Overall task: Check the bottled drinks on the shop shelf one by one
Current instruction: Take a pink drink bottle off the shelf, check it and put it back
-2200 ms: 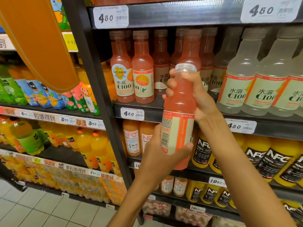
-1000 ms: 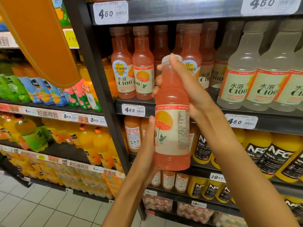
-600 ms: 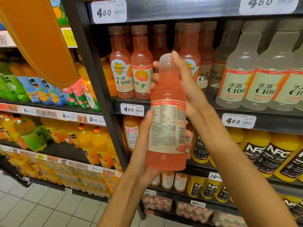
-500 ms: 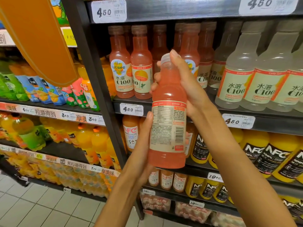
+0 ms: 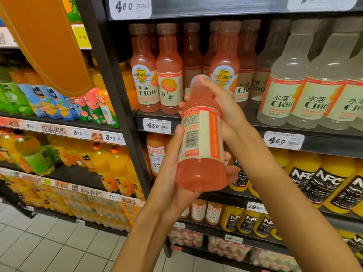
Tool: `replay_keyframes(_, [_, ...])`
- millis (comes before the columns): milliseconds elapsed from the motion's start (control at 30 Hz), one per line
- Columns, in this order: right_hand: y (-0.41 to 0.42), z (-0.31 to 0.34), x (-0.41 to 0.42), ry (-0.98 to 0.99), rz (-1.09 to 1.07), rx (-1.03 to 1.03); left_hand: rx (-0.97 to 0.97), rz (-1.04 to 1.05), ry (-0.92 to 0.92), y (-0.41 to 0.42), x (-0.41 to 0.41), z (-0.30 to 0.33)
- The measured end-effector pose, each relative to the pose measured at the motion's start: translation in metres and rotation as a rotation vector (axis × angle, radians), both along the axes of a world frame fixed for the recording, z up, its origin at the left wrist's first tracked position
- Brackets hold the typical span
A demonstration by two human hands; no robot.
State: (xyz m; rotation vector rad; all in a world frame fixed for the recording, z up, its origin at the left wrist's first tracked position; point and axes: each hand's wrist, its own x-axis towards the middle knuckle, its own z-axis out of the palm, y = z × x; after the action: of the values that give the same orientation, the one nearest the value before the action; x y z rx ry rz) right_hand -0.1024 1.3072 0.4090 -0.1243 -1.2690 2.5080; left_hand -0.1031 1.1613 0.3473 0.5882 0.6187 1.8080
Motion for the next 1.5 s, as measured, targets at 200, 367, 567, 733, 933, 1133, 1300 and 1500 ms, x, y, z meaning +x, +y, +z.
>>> replay_keyframes(200, [0.002,-0.015,-0.001,-0.226,0.03,-0.068,-0.074,0.007,-0.085,-0.005,0.01,0.012])
replay_keyframes(367, [0.005,-0.027,-0.002,-0.291,0.087,-0.109,-0.098,0.024,-0.182,-0.003,0.012,0.013])
replay_keyframes(567, [0.007,-0.014,0.0,-0.114,0.0,-0.011,-0.224,0.132,0.128,-0.009,0.008,-0.002])
replay_keyframes(733, [0.002,0.002,0.007,0.013,-0.234,0.279,-0.363,0.359,0.666,-0.009,-0.003,-0.009])
replay_keyframes(933, [-0.009,0.009,0.026,0.052,-0.33,0.665,-0.287,0.56,0.846,0.003,-0.014,-0.018])
replay_keyframes(1133, [-0.009,0.0,0.049,0.355,-0.153,0.679,-0.239,0.658,0.996,0.017,-0.026,-0.027])
replay_keyframes(1300, [-0.007,-0.002,0.057,0.393,-0.103,0.779,-0.219,0.692,0.996,0.027,-0.03,-0.03])
replay_keyframes(1500, [-0.008,0.0,0.061,0.455,-0.116,0.857,-0.184,0.582,1.036,0.025,-0.037,-0.028])
